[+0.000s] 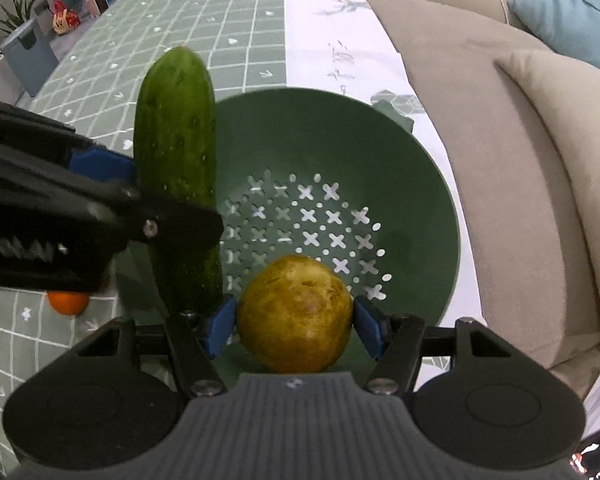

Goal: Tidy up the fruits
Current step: 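Lift the cucumber with the left tool while the right tool carries the pear into the colander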

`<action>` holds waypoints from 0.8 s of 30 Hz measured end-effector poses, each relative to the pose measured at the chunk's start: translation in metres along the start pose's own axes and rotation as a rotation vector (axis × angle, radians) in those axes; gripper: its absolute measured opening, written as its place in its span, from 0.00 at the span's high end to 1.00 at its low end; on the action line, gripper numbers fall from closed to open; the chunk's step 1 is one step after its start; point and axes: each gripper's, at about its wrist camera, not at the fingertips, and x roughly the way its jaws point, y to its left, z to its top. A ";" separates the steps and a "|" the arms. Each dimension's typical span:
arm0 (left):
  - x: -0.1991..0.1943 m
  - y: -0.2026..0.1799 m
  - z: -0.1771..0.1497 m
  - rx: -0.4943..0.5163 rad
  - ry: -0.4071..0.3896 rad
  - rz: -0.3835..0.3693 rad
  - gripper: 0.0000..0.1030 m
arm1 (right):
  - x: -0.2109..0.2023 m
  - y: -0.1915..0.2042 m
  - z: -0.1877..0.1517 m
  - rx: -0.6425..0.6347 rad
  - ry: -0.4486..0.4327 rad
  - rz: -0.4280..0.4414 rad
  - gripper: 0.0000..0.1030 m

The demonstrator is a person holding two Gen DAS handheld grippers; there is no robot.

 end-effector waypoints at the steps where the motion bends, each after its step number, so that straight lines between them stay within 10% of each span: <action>1: 0.004 0.000 0.000 0.002 -0.004 0.008 0.59 | 0.004 -0.001 0.002 0.001 0.007 0.003 0.41; 24: -0.026 0.001 -0.005 0.052 -0.080 0.051 0.49 | -0.011 0.005 0.009 -0.018 -0.072 -0.029 0.24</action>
